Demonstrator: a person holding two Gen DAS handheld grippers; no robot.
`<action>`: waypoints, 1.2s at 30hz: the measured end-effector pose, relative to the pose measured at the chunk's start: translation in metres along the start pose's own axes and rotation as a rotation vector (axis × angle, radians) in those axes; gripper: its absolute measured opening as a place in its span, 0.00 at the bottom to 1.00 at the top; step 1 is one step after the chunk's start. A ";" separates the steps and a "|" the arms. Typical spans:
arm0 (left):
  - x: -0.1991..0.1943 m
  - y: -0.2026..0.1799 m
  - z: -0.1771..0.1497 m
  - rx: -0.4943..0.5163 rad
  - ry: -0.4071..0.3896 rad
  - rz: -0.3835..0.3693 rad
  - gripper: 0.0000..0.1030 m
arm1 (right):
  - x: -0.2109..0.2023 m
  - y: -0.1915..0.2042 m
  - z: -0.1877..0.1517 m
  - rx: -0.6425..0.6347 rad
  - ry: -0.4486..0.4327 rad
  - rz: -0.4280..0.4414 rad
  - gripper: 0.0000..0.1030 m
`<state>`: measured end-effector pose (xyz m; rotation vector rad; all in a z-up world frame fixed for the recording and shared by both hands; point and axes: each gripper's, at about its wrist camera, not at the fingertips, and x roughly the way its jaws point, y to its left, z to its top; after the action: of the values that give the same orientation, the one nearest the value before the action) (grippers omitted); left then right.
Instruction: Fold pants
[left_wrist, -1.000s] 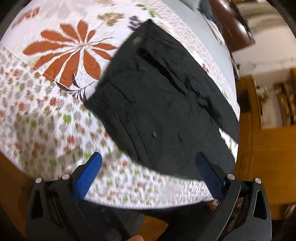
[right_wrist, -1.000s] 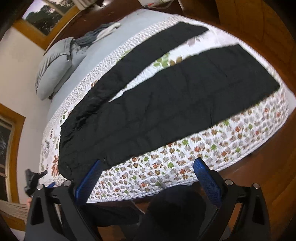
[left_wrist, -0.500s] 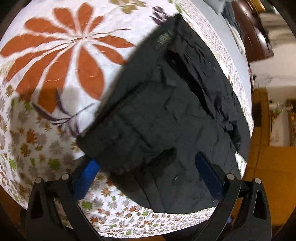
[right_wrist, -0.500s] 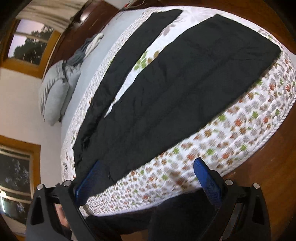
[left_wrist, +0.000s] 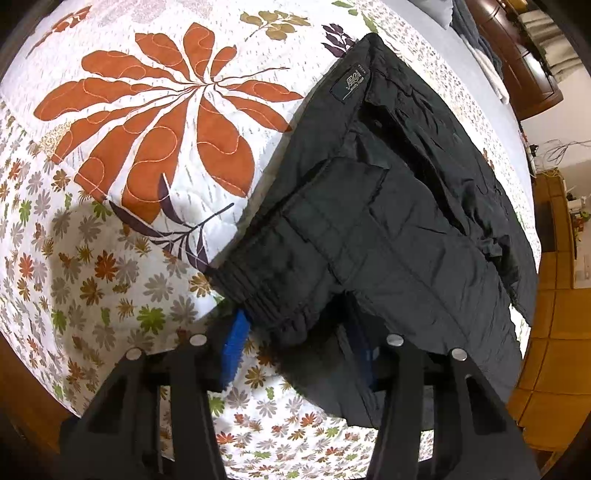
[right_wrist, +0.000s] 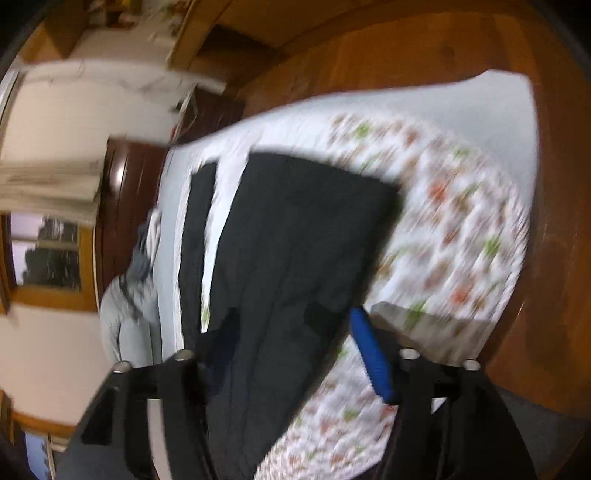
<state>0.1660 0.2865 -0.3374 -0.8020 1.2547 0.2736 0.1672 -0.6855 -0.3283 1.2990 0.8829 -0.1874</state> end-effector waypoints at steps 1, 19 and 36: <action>0.002 0.000 0.000 -0.009 -0.005 -0.004 0.50 | 0.000 -0.005 0.006 0.020 -0.013 0.010 0.65; -0.015 -0.011 -0.019 -0.089 -0.171 0.136 0.25 | 0.036 0.028 0.018 -0.027 -0.002 0.006 0.15; -0.043 0.060 -0.010 -0.143 -0.197 0.181 0.39 | 0.077 0.055 -0.047 -0.160 0.166 -0.092 0.47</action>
<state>0.1092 0.3320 -0.3219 -0.7637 1.1312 0.5802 0.2289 -0.6009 -0.3377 1.1375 1.0780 -0.0802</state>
